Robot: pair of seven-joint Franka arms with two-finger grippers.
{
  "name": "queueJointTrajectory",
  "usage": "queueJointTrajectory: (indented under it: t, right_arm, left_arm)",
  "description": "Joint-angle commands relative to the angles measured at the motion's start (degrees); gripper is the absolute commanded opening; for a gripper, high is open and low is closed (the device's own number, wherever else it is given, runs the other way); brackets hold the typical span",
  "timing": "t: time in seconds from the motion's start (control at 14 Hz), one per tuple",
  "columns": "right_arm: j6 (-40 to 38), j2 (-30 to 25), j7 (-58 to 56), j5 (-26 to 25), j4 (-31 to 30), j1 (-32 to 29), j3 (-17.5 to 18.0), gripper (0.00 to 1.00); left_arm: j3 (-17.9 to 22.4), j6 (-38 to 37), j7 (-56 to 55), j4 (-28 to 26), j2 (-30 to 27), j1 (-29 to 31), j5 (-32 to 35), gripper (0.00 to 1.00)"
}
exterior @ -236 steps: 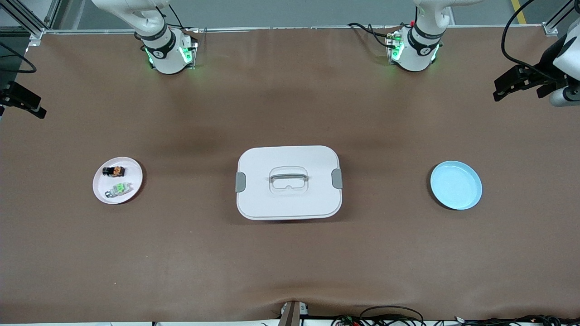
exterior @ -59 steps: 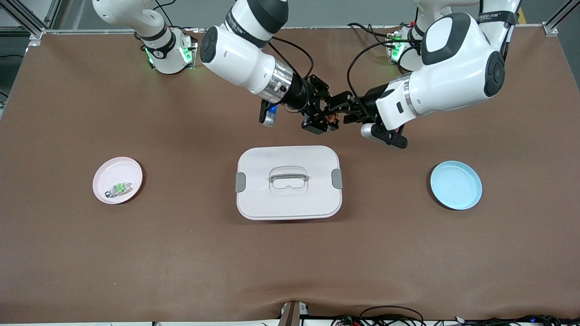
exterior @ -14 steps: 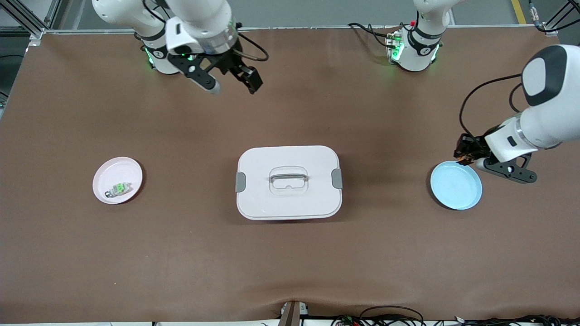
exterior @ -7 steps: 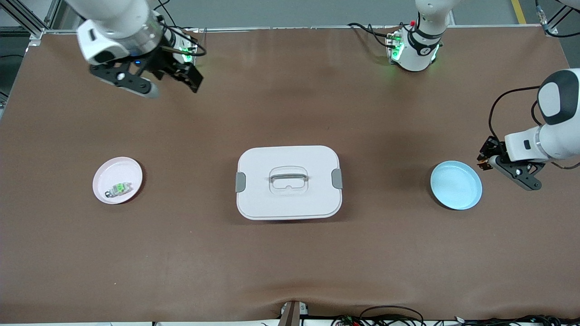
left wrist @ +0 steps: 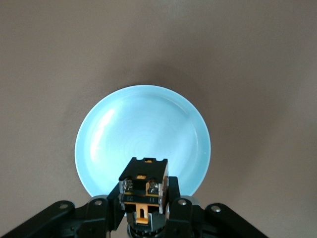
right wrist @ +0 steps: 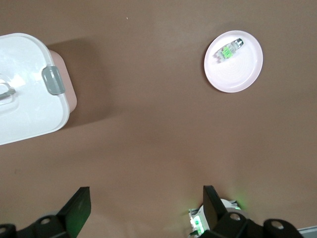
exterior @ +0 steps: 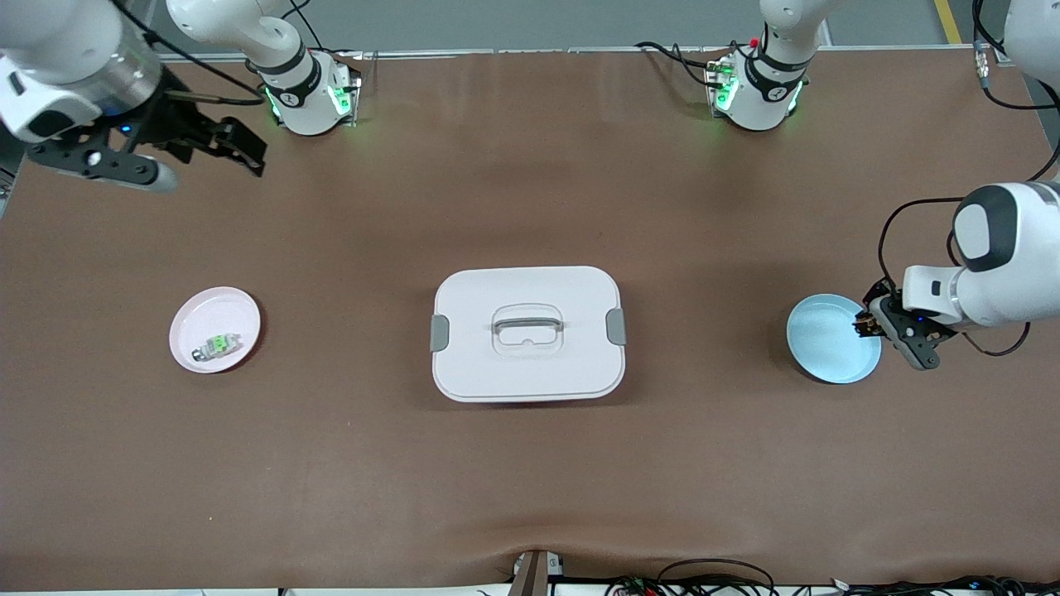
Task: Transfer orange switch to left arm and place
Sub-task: 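Carry the switch with the left gripper while the right gripper withdraws, then lower the switch onto the blue plate and open the left gripper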
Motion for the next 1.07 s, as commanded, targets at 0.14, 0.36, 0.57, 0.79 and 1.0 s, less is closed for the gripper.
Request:
queueJointTrajectory:
  t: [0.14,0.36,0.57,0.79,1.0]
  right_arm:
    - [0.90,-1.37,-7.39,-0.91,-2.93,-4.83,0.31,1.00]
    - [3.88,-1.28,-12.40,-0.91,-4.50,-8.08,0.31,1.00]
    - [7.05,-1.11,-15.14,-0.91,-6.61,-10.28,0.31,1.00]
    - [8.90,-0.93,-15.32,-0.91,-7.41,-10.64,0.22,1.00]
    - [10.39,-0.58,-15.58,-0.74,-7.41,-15.45,3.19,1.00]
  left_arm:
    - [-1.23,4.04,1.55,0.29,4.65,-0.52,9.90,0.00]
    - [-1.84,4.48,6.38,0.03,5.53,-1.93,10.96,0.00]
    - [-1.84,7.29,9.72,-1.54,7.46,-1.93,15.61,0.00]
    - [-1.76,10.63,9.82,-3.92,8.43,-1.84,16.59,0.00]
    - [-1.67,11.86,9.82,-4.36,9.84,-1.32,17.82,0.00]
